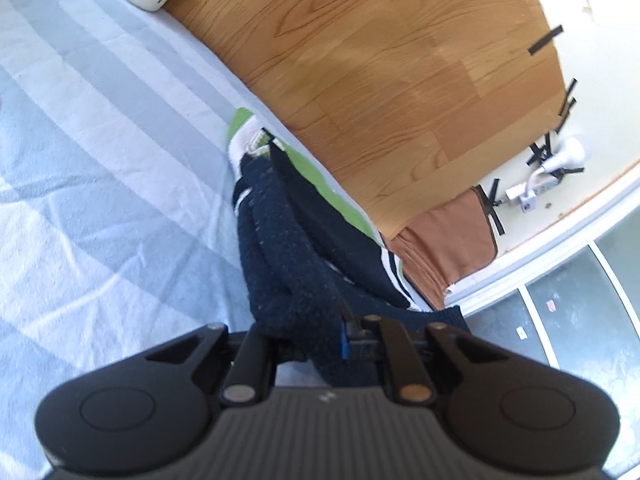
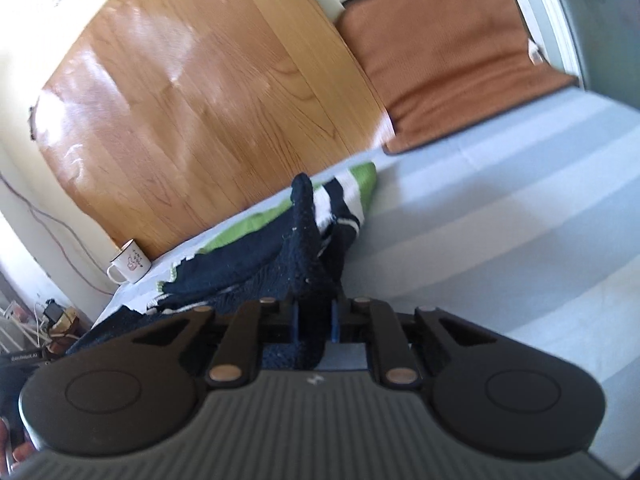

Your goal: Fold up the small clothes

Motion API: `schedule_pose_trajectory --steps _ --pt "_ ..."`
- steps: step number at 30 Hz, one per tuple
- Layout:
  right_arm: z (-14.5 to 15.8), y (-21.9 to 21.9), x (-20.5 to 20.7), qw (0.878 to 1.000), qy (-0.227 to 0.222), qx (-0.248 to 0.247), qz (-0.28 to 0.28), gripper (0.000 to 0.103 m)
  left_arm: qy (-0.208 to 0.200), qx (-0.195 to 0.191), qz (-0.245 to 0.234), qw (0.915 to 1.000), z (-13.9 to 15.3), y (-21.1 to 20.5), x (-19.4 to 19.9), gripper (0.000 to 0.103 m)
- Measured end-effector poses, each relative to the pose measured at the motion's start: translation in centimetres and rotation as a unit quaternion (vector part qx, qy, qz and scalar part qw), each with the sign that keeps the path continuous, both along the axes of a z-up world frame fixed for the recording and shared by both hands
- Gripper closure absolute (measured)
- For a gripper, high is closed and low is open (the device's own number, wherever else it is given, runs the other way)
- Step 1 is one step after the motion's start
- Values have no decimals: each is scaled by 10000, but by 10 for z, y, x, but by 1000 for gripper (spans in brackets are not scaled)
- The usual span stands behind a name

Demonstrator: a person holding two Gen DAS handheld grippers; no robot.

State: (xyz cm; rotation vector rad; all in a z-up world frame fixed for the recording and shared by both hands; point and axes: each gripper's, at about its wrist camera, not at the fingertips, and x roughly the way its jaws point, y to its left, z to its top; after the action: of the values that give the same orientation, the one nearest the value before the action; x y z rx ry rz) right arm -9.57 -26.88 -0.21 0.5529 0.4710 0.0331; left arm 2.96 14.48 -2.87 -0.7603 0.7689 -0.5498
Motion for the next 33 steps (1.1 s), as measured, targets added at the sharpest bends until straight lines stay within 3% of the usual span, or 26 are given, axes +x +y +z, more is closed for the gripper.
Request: schedule_pose_trajectory --steps 7,13,15,16,17,19,20,22,24,27,33 --pt "-4 5 -30 9999 96 -32 70 88 41 -36 -36 10000 6 12 -26 93" --pt "-18 11 -61 9995 254 -151 147 88 29 185 -109 9998 2 19 -62 93" --pt "-37 11 -56 9985 529 -124 104 85 183 243 -119 9995 -9 17 -64 92" --pt "-48 10 -50 9972 746 -89 28 76 334 254 -120 9990 -17 16 -62 91" --pt "-56 10 -46 9960 886 -121 -76 78 523 260 -84 9983 -25 16 -59 90" --pt "-54 8 -47 9970 734 -243 -77 75 711 341 -58 9969 -34 17 -59 84" --pt "-48 6 -48 9967 669 -422 -166 71 673 352 -53 9971 -33 19 -61 82" --pt "-34 2 -55 9955 279 -842 -341 61 348 376 -3 9987 -23 27 -69 66" --pt "-21 -4 -55 9941 -18 -1017 -372 61 -39 447 160 9989 -8 34 -74 60" --pt "-9 -5 -44 9942 -324 -992 -269 61 -437 569 149 9973 10 27 -70 60" --pt "-8 30 -14 9925 -580 -1004 396 61 -675 915 -334 9930 17 -19 -46 60"
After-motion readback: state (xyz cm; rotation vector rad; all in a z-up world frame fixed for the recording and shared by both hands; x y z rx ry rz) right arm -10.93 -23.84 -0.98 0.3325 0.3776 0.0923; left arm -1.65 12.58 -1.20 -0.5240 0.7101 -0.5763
